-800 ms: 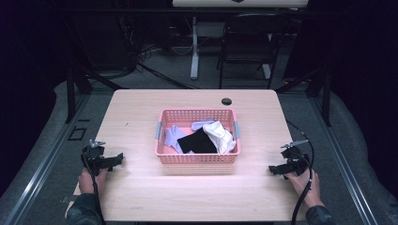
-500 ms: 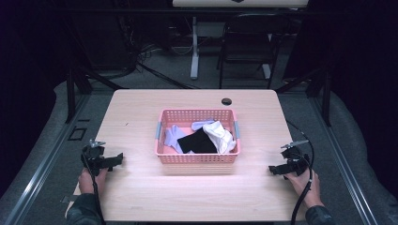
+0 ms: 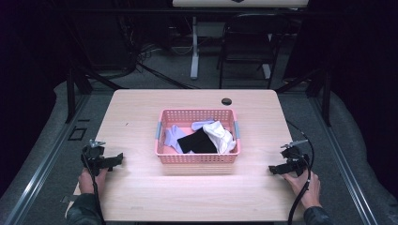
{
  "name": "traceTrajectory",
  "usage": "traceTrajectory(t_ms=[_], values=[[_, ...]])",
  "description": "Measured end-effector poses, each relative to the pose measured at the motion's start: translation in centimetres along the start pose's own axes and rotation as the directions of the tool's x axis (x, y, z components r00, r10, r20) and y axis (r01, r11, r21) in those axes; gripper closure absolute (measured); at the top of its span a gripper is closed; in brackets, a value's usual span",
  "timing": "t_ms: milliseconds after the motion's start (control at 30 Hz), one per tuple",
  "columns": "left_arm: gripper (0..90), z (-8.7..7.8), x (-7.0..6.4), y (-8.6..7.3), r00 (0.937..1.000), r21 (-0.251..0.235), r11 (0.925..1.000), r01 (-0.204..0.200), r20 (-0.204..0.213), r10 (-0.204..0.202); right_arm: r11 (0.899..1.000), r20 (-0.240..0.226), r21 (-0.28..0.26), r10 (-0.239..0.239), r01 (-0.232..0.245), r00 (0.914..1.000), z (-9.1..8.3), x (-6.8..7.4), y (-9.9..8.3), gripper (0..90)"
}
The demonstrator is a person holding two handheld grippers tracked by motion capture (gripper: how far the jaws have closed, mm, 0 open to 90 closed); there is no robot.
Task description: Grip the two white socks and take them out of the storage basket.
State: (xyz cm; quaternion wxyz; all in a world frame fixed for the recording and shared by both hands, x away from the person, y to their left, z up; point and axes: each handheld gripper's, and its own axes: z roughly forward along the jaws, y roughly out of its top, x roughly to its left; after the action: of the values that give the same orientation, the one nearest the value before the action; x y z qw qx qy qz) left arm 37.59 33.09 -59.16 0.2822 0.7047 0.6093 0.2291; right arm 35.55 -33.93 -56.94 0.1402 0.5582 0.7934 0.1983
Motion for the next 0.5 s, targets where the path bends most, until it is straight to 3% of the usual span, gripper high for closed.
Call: traceTrajectory(t_ms=[167,333,500], values=[[0.5,0.0,0.0,0.0,1.0000,0.000,1.0000,0.000,0.000,0.000,0.999,-0.036,0.038,-0.002,0.004,0.9993,-0.3,-0.4,0.3,0.0],[0.5,0.0,0.0,0.0,1.0000,0.000,1.0000,0.001,0.000,-0.001,1.000,-0.060,0.010,0.009,-0.008,0.9982,-1.1,-0.3,0.7,0.0],[0.5,0.0,0.0,0.0,1.0000,0.000,1.0000,0.000,0.000,0.000,0.999,-0.093,-0.038,-0.010,0.006,0.9956,-2.6,0.4,1.6,0.0]])
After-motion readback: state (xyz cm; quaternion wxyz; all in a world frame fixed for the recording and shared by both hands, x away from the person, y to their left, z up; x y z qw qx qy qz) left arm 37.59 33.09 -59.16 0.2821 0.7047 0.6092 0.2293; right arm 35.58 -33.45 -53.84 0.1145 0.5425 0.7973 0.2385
